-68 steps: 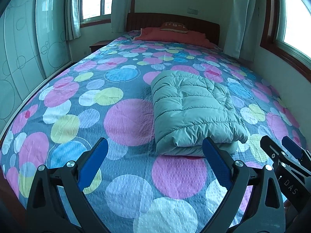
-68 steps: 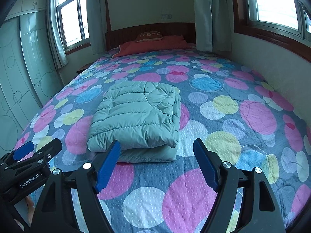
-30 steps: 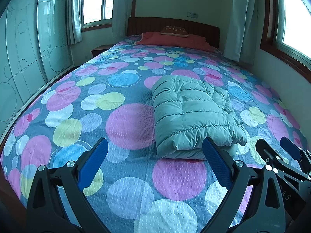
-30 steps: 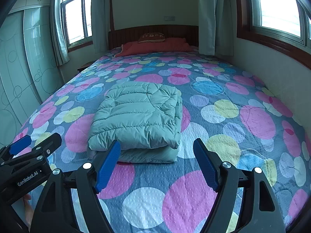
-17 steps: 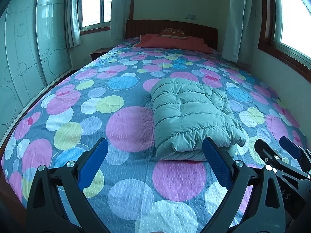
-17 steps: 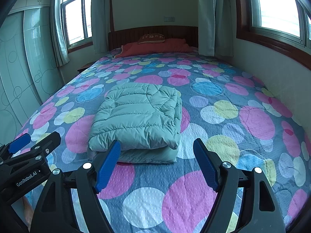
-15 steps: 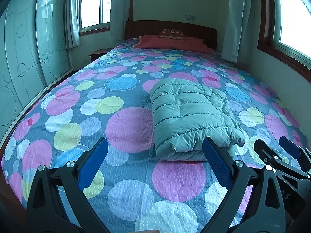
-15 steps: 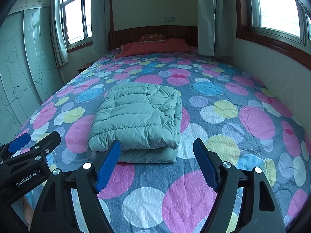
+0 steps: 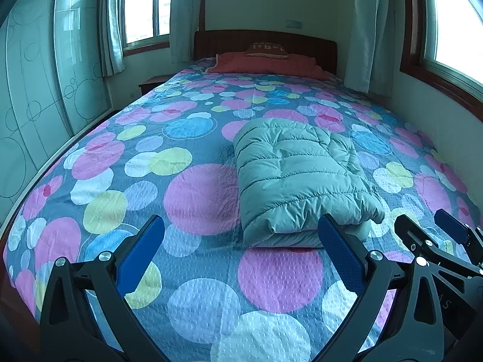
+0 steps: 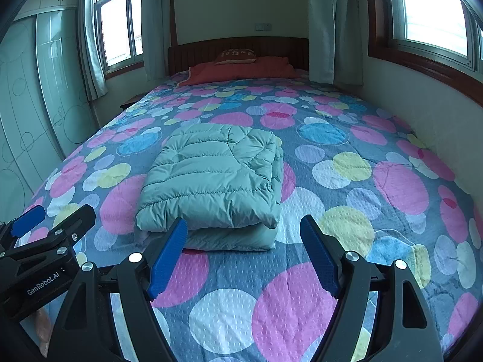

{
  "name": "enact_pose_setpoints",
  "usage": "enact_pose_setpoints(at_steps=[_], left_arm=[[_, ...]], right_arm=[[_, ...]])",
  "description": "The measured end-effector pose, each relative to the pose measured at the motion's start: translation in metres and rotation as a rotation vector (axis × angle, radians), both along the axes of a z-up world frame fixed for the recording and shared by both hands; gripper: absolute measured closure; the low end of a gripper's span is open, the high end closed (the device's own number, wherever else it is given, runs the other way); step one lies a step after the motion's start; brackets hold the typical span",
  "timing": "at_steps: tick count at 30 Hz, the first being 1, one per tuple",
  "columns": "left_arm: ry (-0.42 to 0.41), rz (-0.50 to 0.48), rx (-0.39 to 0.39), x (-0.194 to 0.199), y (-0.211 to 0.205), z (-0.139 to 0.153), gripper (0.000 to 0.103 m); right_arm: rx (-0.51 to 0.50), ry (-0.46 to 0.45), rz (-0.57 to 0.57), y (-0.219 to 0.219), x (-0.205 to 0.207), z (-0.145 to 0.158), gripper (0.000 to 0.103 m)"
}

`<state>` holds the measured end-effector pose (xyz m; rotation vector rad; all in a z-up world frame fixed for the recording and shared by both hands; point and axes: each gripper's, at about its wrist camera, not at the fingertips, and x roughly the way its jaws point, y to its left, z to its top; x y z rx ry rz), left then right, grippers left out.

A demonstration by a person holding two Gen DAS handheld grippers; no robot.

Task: Fold large clothes

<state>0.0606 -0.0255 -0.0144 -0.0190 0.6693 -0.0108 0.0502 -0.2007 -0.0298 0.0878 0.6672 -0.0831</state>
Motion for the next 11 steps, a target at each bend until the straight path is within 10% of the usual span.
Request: enact_pose_setpoints(at_steps=[11], left_arm=[[0.049, 0.034, -0.017, 0.019, 0.012, -0.018, 0.002]], right_arm=[[0.016, 0.026, -0.024, -0.013, 0.010, -0.012, 0.027]])
